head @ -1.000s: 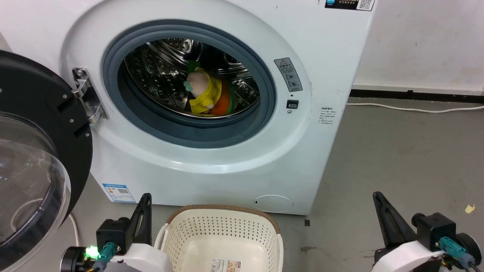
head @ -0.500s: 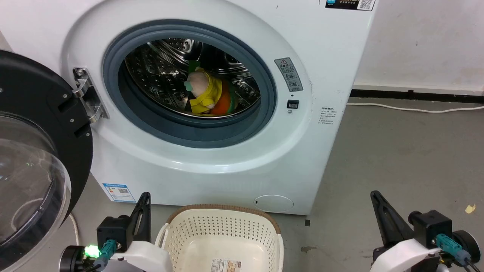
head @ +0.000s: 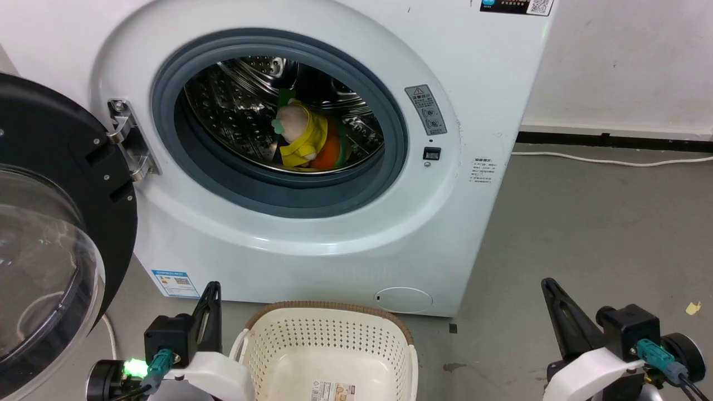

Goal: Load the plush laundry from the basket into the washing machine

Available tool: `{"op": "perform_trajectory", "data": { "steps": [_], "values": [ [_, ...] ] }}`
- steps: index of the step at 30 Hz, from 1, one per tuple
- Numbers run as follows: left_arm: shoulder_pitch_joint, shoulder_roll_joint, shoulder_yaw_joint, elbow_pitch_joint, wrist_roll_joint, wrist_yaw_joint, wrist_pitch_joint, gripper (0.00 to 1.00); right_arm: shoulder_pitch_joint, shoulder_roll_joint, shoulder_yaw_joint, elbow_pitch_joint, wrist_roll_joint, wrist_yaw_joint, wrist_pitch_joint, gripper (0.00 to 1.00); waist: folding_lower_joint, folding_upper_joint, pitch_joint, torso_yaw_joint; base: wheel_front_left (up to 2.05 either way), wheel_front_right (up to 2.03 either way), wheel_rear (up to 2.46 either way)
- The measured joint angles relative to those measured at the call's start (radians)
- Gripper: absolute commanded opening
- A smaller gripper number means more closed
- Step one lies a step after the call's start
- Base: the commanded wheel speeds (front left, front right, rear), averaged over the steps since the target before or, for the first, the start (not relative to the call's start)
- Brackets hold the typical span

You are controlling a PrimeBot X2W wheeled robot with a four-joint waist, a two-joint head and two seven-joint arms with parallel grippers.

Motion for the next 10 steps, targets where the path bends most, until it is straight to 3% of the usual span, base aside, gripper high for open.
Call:
{"op": "perform_trajectory", "data": {
  "steps": [10],
  "values": [
    [0.000, -0.001, 0.003, -0.001, 0.005, -0.001, 0.000, 0.00, 0.000, 0.000, 0.001, -0.001, 0.000, 0.000, 0.000, 0.00, 0.0000, 0.0000, 0.000, 0.000, 0.00, 0.00, 0.00]
  ]
}}
